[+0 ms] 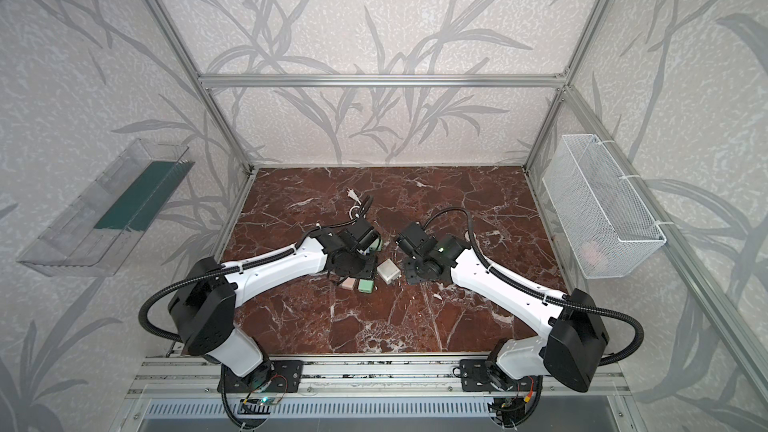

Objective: Insert the plug
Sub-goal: 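Lower the left gripper onto the green plug beside the blue strip and grasp it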

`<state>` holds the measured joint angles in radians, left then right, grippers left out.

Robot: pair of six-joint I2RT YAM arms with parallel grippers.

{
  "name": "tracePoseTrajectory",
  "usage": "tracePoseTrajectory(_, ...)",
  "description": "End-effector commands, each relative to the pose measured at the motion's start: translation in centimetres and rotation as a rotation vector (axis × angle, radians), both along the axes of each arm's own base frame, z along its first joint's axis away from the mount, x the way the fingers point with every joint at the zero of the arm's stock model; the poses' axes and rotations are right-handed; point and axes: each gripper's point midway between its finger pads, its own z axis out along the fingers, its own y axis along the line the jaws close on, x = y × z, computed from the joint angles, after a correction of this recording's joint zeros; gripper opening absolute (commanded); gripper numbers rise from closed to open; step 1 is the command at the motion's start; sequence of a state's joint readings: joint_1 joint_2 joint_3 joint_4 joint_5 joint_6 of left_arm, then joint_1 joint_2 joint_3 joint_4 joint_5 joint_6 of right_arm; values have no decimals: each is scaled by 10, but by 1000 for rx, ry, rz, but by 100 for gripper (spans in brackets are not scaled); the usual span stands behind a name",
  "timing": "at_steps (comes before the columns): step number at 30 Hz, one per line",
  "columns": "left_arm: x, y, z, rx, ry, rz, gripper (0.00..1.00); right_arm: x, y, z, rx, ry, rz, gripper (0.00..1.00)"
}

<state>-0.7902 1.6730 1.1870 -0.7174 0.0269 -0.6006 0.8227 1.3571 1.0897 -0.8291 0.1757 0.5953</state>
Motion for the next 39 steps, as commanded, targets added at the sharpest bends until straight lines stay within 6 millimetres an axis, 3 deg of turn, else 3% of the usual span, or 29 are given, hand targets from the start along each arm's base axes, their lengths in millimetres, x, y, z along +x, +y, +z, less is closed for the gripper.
tracePoseTrajectory(1,-6,6,-1,69,42,-49,66,-1,-6,0,15,-15,-27,46)
tracePoseTrajectory(11,-5,-9,-17,59,107,-74,65,-6,-11,-6,35,-23,-41,46)
tracePoseTrajectory(39,-3,-13,-45,93,146,-67,58,-11,-15,-23,39,-16,-42,46)
